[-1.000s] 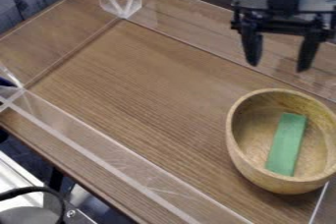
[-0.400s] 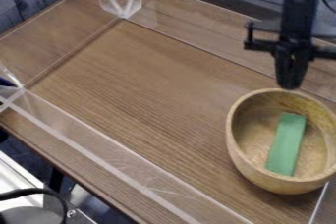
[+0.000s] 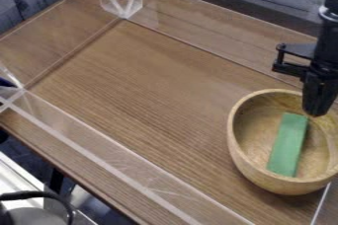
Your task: Put the green block in the brown bowl
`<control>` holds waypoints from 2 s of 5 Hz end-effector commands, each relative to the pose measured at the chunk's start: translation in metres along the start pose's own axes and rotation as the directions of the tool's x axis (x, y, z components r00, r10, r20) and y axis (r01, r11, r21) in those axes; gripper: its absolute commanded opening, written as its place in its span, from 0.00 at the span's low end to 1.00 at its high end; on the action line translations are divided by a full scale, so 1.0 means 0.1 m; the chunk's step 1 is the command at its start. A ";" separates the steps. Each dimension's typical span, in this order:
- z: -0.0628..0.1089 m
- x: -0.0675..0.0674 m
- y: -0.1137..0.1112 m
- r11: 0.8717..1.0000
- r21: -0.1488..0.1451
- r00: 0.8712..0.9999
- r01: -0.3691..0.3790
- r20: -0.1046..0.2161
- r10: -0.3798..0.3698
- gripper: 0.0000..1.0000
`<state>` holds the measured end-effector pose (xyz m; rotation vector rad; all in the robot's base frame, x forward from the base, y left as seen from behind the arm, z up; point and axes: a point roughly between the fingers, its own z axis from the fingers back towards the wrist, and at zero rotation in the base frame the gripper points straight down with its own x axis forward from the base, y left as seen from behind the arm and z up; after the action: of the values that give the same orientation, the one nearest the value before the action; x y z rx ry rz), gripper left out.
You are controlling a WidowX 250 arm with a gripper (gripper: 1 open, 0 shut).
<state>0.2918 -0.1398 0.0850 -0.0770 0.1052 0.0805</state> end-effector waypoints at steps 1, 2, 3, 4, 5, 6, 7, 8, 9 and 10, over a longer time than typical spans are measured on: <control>0.35 0.03 -0.08 1.000 0.000 0.996 0.008 0.091 -0.008 1.00; 0.40 -0.01 -0.03 0.999 -0.029 0.996 -0.016 0.092 0.019 0.00; 0.46 -0.05 0.02 0.997 -0.062 0.995 -0.041 0.091 0.047 0.00; 0.47 -0.08 -0.01 0.997 -0.069 0.991 -0.042 0.125 0.050 0.00; 0.48 -0.11 -0.04 0.996 -0.075 0.986 -0.041 0.160 0.052 0.00; 0.38 -0.09 -0.02 0.993 -0.099 0.988 -0.059 0.137 0.072 0.00; 0.27 -0.06 0.03 0.989 -0.124 0.989 -0.085 0.111 0.100 0.00; 0.22 -0.05 0.06 0.983 -0.153 0.989 -0.103 0.092 0.118 1.00; 0.40 -0.03 0.06 0.990 -0.116 0.993 -0.077 0.085 0.087 1.00; 0.77 0.05 0.28 0.997 -0.069 0.994 -0.044 0.096 0.051 1.00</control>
<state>0.2958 -0.1033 0.1356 -0.1124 0.0834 0.1469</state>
